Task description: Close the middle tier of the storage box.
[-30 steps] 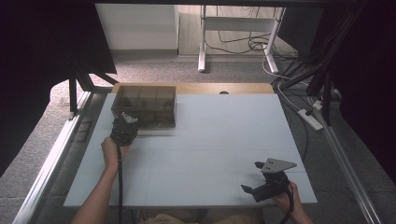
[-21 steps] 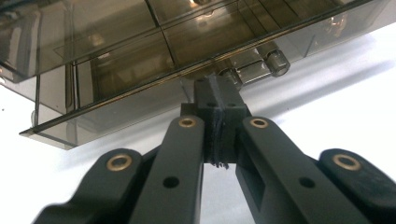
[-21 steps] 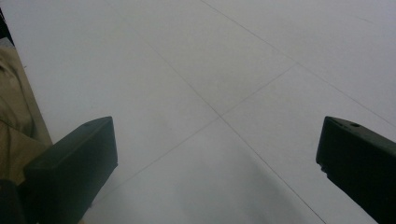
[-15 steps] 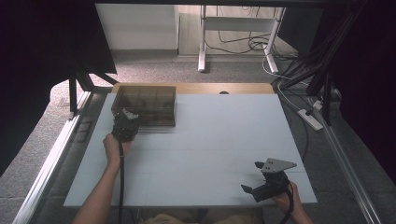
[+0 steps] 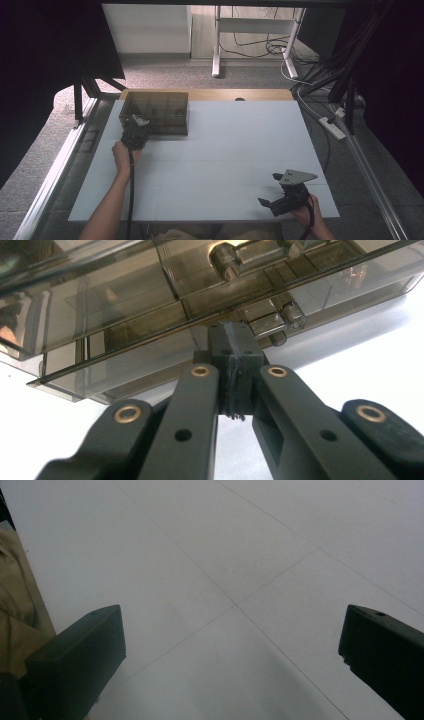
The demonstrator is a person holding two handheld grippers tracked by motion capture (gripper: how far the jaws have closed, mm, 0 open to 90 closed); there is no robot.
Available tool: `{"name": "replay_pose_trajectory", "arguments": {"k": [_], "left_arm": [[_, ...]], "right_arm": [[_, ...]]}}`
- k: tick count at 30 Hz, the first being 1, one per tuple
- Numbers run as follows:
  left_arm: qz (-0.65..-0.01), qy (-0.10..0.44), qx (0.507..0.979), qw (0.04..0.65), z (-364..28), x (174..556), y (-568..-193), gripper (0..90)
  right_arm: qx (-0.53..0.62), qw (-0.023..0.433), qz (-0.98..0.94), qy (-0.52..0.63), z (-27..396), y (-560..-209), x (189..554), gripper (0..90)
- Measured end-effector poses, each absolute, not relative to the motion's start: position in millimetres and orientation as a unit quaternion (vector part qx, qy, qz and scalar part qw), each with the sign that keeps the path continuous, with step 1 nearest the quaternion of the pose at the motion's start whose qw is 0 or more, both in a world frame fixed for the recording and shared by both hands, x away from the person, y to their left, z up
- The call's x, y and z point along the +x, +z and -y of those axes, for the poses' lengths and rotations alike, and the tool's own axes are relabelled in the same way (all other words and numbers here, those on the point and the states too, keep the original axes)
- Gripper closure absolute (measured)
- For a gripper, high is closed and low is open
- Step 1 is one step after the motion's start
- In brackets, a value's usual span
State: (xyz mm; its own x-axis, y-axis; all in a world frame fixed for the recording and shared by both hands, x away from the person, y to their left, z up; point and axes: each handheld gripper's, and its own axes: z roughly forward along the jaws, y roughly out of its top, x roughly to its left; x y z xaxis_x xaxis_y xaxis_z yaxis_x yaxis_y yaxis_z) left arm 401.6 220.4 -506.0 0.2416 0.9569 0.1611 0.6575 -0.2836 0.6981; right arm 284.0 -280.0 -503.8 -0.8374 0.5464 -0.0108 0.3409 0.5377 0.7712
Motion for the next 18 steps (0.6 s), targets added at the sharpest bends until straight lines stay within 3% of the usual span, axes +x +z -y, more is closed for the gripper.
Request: {"name": "replay_pose_trajectory", "arguments": {"k": [18], "left_arm": [[-0.541,0.306,0.741,0.254,-216.0,408.8,-503.7,90.0]], "right_arm": [[0.256,0.125,-0.867,0.408,280.3,-503.9,284.4,0.0]]}}
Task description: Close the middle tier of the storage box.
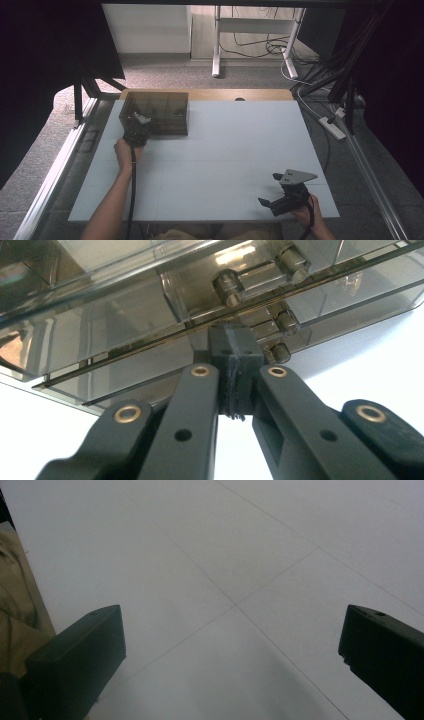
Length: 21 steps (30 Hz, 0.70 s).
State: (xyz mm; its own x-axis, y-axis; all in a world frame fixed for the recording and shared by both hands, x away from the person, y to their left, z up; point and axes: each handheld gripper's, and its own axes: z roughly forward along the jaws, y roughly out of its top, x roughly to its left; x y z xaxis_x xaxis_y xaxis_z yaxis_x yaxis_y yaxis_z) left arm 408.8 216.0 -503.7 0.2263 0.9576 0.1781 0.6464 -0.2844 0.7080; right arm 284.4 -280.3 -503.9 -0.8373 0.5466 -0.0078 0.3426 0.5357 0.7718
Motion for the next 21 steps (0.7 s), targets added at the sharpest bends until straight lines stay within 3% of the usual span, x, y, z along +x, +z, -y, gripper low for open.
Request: {"name": "replay_pose_trajectory", "arguments": {"k": [18,21], "left_arm": [[-0.543,0.298,0.742,0.255,-215.9,410.6,-502.5,89.9],[-0.545,0.288,0.745,0.255,-219.0,409.2,-502.4,85.7]], "right_arm": [[0.256,0.126,-0.867,0.408,280.1,-503.7,284.3,0.0],[0.256,0.125,-0.867,0.408,280.3,-503.7,284.1,0.0]]}}
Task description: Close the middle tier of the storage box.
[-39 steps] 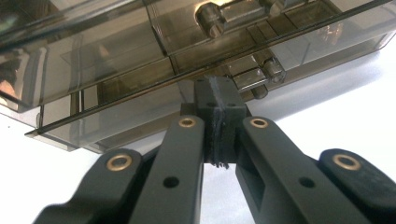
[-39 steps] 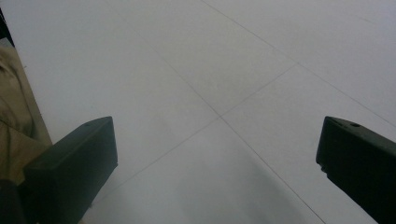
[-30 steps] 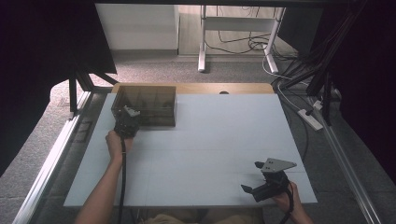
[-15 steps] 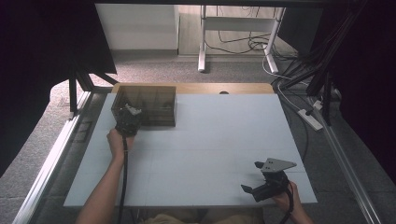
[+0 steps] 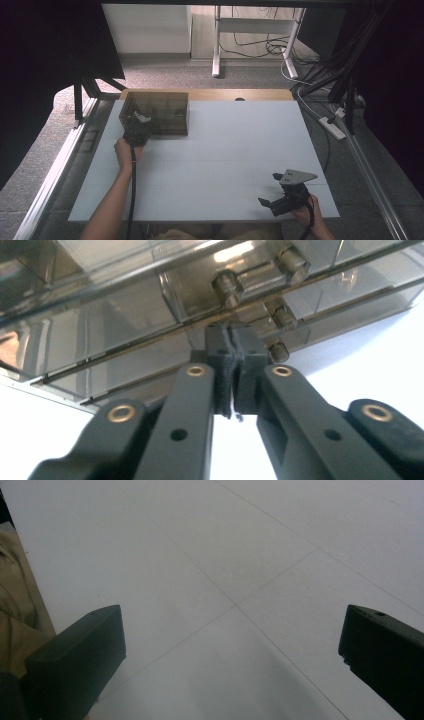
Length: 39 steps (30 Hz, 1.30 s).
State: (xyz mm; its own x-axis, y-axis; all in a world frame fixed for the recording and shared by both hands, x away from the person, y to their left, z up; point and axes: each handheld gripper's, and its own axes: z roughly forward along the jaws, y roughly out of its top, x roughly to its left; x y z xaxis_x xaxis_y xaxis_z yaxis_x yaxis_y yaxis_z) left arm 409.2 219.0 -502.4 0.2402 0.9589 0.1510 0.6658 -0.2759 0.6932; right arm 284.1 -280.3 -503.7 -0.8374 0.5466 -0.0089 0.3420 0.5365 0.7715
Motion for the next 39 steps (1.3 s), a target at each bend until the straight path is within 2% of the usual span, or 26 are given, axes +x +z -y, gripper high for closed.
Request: {"name": "replay_pose_trajectory", "arguments": {"k": [5,8,13,20,29,39], "left_arm": [[-0.542,0.273,0.753,0.255,-222.4,405.2,-501.2,75.8],[-0.539,0.267,0.758,0.251,-222.5,402.1,-500.4,65.3],[-0.542,0.26,0.76,0.244,-223.1,396.8,-497.9,38.6],[-0.537,0.259,0.766,0.24,-223.7,387.8,-494.8,20.2],[-0.521,0.254,0.782,0.231,-219.6,372.0,-490.8,6.4],[-0.5,0.257,0.795,0.227,-212.0,350.1,-486.6,1.1]], "right_arm": [[0.257,0.126,-0.867,0.408,280.7,-503.4,284.0,0.0],[0.256,0.126,-0.867,0.408,280.4,-503.3,283.7,0.0],[0.256,0.126,-0.868,0.407,280.3,-503.5,283.7,0.0],[0.256,0.127,-0.868,0.407,280.2,-503.4,283.7,0.0],[0.257,0.126,-0.867,0.407,280.3,-503.4,283.7,0.0],[0.257,0.126,-0.868,0.406,280.2,-503.6,283.6,0.0]]}}
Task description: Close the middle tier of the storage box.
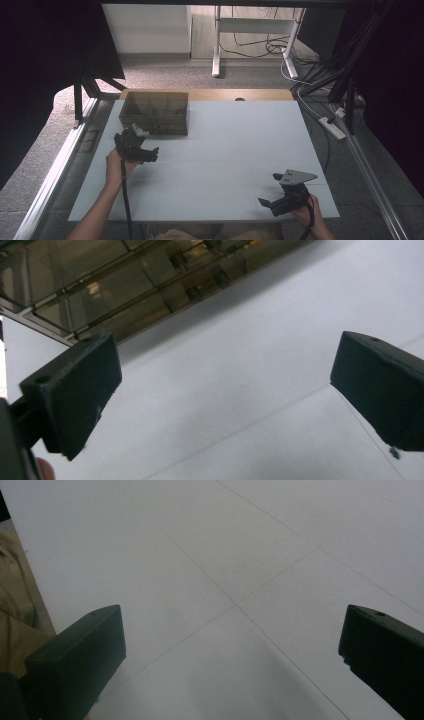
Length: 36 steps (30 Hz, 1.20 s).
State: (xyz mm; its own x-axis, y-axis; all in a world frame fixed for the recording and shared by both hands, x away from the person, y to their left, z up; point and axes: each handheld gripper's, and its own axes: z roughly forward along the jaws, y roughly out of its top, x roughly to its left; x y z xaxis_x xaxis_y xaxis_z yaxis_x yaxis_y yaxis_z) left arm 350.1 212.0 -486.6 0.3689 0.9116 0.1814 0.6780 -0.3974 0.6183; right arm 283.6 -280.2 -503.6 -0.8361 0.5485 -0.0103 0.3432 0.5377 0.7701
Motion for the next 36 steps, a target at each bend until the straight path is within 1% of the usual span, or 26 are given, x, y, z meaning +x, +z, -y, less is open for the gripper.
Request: {"name": "replay_pose_trajectory", "arguments": {"k": [36], "left_arm": [[-0.449,0.256,0.823,0.237,-191.9,277.1,-493.3,0.0]], "right_arm": [[0.257,0.126,-0.868,0.406,279.4,-504.5,283.8,0.0]]}}
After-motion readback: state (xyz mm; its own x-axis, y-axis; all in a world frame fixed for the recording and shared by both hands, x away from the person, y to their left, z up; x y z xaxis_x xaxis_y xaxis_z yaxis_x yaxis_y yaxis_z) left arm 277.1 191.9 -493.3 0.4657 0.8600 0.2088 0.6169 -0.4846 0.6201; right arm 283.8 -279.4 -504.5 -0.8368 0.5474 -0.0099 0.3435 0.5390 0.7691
